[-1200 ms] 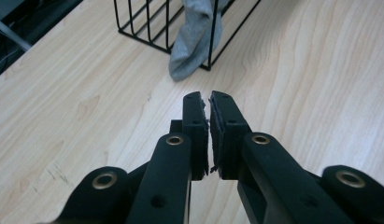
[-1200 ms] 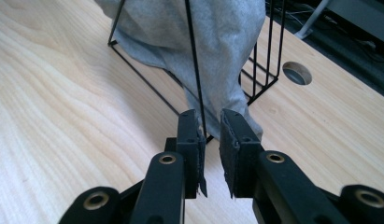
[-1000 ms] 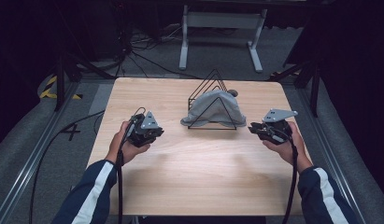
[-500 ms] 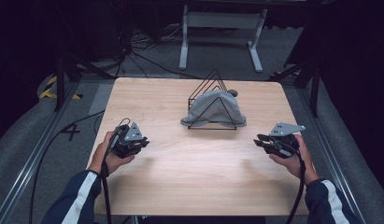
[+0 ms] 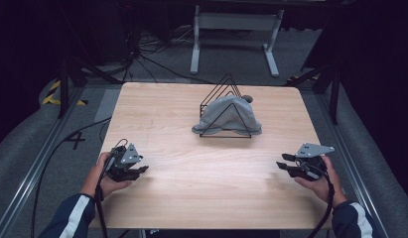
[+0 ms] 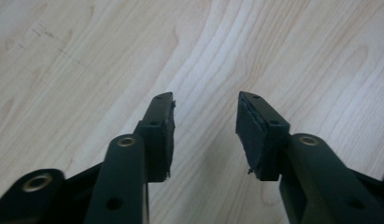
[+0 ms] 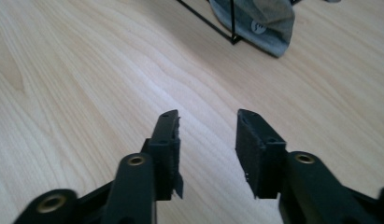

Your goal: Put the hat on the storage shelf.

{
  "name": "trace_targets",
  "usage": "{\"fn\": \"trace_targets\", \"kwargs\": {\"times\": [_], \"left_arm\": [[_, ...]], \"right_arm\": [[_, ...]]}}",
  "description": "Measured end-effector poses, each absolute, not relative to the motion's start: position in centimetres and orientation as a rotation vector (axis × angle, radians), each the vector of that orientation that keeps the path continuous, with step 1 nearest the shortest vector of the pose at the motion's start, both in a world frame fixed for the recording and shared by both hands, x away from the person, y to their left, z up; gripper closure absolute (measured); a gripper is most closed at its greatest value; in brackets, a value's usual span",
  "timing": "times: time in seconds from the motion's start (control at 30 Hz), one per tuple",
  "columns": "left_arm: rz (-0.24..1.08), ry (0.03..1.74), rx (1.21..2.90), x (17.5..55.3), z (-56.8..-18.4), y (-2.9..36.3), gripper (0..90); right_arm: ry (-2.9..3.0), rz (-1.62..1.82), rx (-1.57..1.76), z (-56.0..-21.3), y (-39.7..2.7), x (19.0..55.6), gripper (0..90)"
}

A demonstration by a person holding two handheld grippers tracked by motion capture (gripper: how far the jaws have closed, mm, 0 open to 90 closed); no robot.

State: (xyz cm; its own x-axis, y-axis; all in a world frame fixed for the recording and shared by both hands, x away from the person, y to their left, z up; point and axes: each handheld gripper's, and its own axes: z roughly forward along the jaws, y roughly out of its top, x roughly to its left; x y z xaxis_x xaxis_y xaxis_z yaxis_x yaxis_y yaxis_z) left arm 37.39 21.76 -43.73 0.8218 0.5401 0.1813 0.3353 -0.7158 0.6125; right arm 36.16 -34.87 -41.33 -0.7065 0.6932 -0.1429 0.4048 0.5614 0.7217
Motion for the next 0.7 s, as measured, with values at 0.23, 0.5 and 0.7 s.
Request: {"fn": "trace_targets", "kwargs": {"times": [0.23,0.5,0.7], "left_arm": [[0.460,0.700,2.388,36.6,-45.2,22.4,34.2],[0.386,0.725,2.379,35.6,-46.6,23.1,26.9],[0.305,0.721,2.313,35.2,-47.4,23.6,23.8]], "right_arm": [[2.392,0.935,0.963,-43.0,-36.3,35.3,41.7],[2.365,0.952,1.055,-44.7,-37.6,34.1,35.4],[2.339,0.969,1.096,-45.6,-38.0,33.5,30.9]]}}
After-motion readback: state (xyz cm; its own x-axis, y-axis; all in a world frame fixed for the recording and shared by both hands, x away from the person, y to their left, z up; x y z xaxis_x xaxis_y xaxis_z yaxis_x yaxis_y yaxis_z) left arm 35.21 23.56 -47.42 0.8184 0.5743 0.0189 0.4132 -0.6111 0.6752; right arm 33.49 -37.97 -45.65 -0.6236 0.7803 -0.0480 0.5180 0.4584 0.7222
